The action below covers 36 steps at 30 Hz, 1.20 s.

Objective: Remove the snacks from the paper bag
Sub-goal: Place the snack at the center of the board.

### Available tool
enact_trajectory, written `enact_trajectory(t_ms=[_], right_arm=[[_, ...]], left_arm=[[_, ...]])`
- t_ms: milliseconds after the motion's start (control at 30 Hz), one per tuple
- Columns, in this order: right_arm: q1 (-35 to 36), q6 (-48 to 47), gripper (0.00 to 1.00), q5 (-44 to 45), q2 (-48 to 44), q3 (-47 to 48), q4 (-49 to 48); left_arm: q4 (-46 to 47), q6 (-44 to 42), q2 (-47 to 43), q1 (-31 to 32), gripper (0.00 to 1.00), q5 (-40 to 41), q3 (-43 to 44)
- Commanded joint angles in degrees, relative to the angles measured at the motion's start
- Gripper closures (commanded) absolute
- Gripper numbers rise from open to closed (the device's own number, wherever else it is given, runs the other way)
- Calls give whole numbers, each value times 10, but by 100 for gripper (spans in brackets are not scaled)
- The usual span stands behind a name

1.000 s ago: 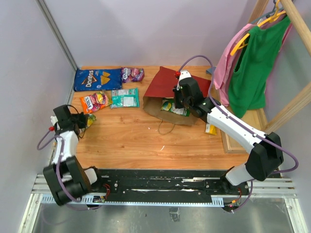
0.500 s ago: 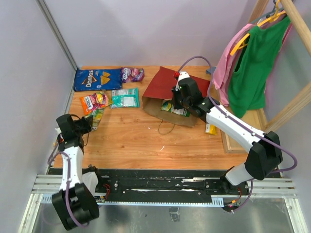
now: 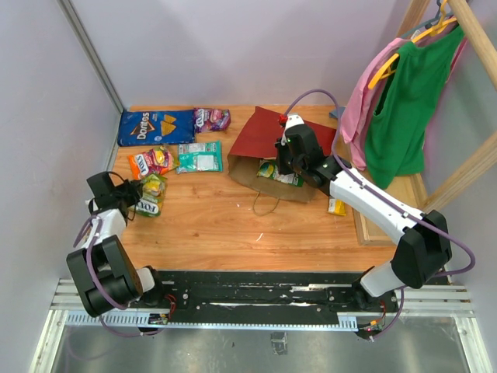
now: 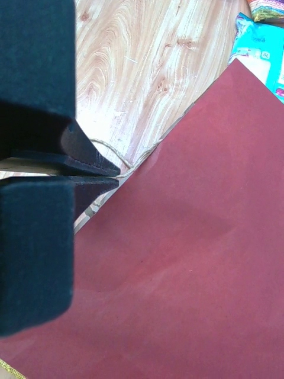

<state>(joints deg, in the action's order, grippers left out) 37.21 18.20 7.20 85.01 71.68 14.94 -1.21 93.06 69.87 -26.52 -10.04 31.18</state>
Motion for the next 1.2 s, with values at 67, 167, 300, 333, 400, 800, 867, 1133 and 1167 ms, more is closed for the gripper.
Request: enact_trajectory(t_ms=[67,167,300,333,400,800,867,1133,1167], right_arm=[[-6,-8,99,16,-14,2,6],[-7,-11,99,17,-16,0,6],[-7,-13,99,17,-18,-3,2],[-7,-13,99,16,-17,-3,1],[-7,-11,99,11,-15,-3,-3],[-6,-6,99,-18,-8,2,4],[-7,-6,99,-18,-12,-4,-3],[-6,-13,99,-16,-5,-1,9],[-6,-16,99,-12,-7,-2,11]], left_arm=[[16,-31,21,-27,26,15,44],[10,-62,17,-35,1,14,61],[-22,-125,-17,-35,0,38,87],[-36,-144,-28,-34,0,43,94],[-55,-188,-50,-20,0,51,104],[-40,-295,-84,127,53,109,-17],[-29,-291,-58,127,53,106,-28],[-1,-274,91,123,57,66,-22],[0,-275,97,120,57,69,-22]])
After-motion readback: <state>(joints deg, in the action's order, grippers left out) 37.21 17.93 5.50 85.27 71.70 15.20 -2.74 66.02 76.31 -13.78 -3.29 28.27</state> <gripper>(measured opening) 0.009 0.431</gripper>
